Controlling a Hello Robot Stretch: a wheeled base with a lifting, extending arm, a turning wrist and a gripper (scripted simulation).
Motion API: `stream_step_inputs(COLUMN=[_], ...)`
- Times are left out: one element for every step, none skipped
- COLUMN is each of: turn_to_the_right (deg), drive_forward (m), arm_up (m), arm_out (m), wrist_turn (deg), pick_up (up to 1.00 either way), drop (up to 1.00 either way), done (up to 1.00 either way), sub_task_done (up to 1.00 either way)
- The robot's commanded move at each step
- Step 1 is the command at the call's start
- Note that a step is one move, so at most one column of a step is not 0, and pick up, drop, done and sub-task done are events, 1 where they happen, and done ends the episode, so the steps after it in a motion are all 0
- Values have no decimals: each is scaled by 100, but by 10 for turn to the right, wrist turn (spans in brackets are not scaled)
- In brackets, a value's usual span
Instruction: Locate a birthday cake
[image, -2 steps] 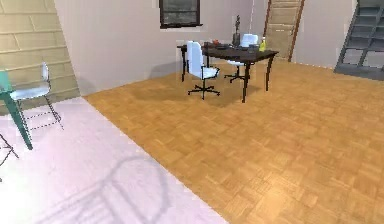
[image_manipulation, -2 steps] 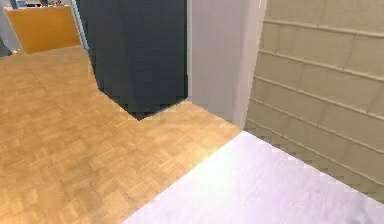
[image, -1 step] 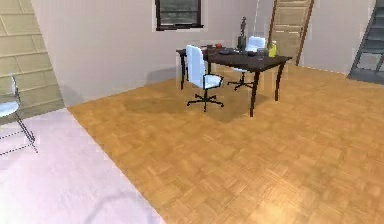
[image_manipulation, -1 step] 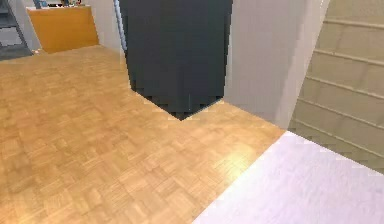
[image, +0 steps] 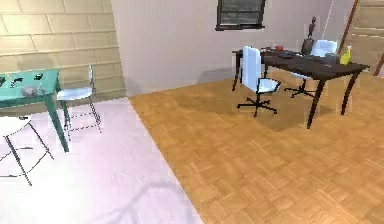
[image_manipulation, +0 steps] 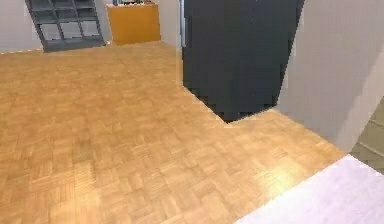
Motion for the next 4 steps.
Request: stream_step_inputs(turn_to_the_right=[0, -30, 0, 0], drive_forward=[100, 0, 100, 100], arm_up=[0, 0, 0, 0], arm_out=[0, 0, 0, 0], wrist_turn=[0, 0, 0, 0], pick_up=[0, 0, 0, 0], drop=[0, 0, 0, 0], done=[0, 0, 0, 0], sub_task_done=[0, 0, 0, 0])
